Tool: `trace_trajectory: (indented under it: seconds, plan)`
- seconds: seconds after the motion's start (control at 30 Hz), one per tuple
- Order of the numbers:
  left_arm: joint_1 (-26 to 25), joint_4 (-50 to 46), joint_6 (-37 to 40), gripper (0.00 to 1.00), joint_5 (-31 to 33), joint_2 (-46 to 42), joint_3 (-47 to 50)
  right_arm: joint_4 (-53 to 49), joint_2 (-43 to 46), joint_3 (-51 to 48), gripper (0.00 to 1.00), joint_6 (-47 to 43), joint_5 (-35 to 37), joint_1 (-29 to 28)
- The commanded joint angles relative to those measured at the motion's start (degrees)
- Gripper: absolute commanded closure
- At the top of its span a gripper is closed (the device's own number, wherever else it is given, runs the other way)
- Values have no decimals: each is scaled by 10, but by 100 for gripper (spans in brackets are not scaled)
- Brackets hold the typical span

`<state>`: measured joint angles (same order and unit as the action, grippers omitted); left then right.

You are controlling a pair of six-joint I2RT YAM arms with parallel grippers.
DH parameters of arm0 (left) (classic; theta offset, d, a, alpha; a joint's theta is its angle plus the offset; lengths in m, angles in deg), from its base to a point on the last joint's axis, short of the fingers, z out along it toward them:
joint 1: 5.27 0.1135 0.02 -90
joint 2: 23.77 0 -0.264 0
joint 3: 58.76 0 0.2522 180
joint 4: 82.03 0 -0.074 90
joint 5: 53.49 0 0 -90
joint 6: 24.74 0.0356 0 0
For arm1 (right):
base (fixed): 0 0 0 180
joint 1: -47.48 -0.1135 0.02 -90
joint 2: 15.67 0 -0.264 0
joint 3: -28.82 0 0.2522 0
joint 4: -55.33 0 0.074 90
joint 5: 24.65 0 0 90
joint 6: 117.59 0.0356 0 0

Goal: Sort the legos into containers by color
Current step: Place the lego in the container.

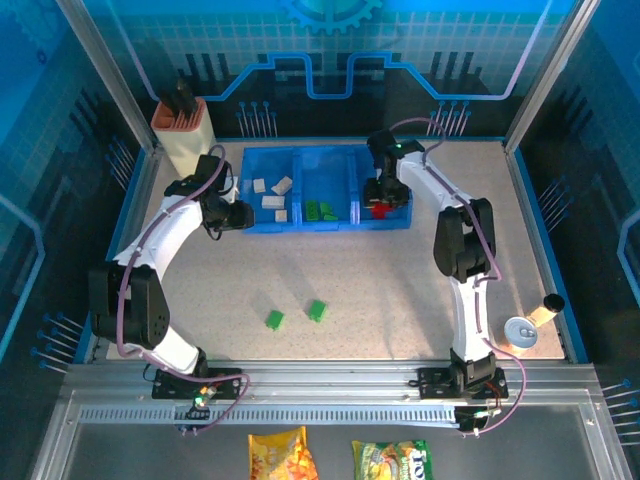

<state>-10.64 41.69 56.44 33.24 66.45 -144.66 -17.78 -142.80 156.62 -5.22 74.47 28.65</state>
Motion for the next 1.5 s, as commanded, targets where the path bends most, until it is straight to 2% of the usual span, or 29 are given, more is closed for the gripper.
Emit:
trace_trajectory:
  seconds: [0.0, 0.23, 0.57, 1.2, 1.47]
  plan:
    - [5, 0, 10, 55, 6, 7, 4, -19, -30, 37, 41, -8, -12, 10]
    - [5, 1, 10, 55, 7, 9, 4, -31, -84, 93, 39, -5, -15, 14]
    - [5, 0, 10, 55, 10, 5, 6, -38, -105, 117, 35, -4, -9, 16]
    - [1, -22, -6, 54, -3, -36, -3, -53, -11, 86, 28, -7, 1, 9]
    - [0, -44, -19, 54, -17, -55, -2, -43, 15, 57, 18, -6, -3, 4]
